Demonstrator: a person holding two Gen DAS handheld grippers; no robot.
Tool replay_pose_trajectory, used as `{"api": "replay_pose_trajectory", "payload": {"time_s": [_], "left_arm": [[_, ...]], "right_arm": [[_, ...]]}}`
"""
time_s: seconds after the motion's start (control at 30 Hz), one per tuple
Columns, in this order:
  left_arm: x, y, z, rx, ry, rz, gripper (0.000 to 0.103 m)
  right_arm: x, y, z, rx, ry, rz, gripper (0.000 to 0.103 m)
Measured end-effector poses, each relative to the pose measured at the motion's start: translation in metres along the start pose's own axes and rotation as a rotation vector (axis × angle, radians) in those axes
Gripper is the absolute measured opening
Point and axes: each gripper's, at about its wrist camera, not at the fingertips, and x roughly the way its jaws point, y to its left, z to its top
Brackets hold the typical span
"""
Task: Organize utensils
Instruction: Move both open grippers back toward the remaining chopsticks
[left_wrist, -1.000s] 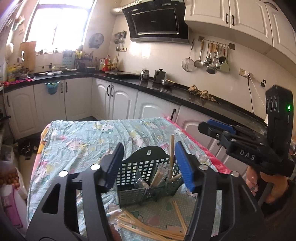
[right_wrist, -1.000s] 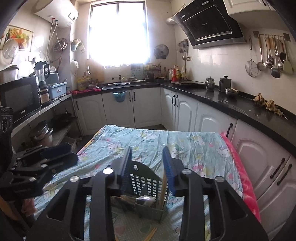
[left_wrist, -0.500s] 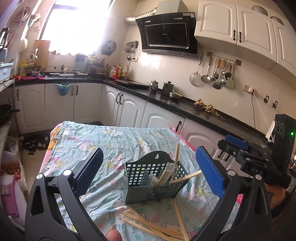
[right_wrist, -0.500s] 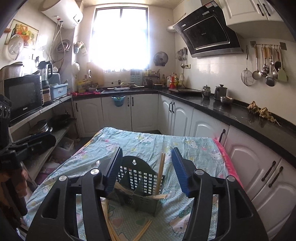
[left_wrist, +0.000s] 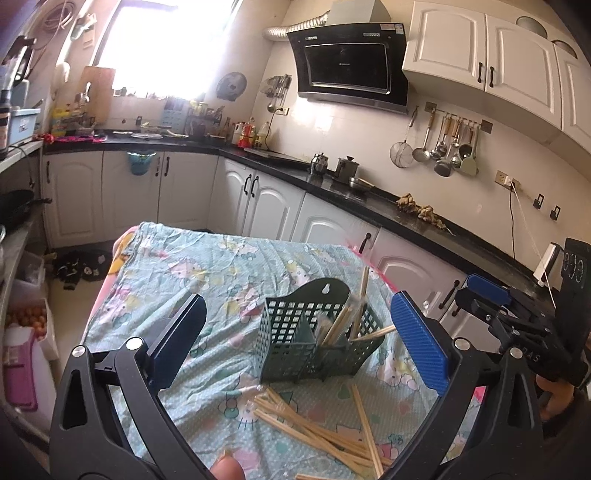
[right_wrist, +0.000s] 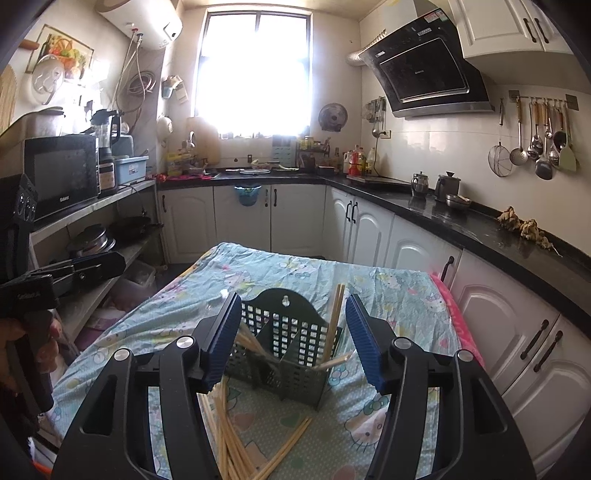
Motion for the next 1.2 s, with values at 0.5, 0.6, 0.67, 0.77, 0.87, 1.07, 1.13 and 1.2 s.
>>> {"api": "replay_pose_trajectory", "payload": {"time_s": [0.5, 0.6, 0.67, 0.77, 0.87, 1.07, 1.13, 1.2], "left_arm": [[-0.010, 0.016, -0.030, -0.040, 0.053, 0.048, 0.092], [-0.011, 0.020, -0.038, -0.044, 0.068, 0.068, 0.092], [-0.011, 0.024, -0.043, -0.049, 0.082, 0.079, 0.092], [-0.008, 0.031, -0.052, -0.068, 0.108, 0.077, 0.092], [-0.004, 0.035, -0.060, -0.078, 0.135, 0.085, 0.092], [0.003, 0.045, -0.080, -0.115, 0.184, 0.073, 0.092], [0.006, 0.048, -0.086, -0.129, 0.201, 0.072, 0.092], [0.008, 0.052, -0.091, -0.145, 0.215, 0.064, 0.092]], "right_arm": [[0.000, 0.027, -0.025, -0.037, 0.057, 0.048, 0.056], [0.002, 0.033, -0.029, -0.046, 0.066, 0.062, 0.056], [0.006, 0.038, -0.033, -0.056, 0.080, 0.073, 0.056], [0.013, 0.044, -0.039, -0.066, 0.106, 0.081, 0.056], [0.018, 0.049, -0.044, -0.067, 0.128, 0.091, 0.056], [0.030, 0.056, -0.055, -0.087, 0.161, 0.092, 0.056], [0.035, 0.057, -0.059, -0.097, 0.174, 0.090, 0.056], [0.039, 0.059, -0.063, -0.105, 0.189, 0.089, 0.056]]}}
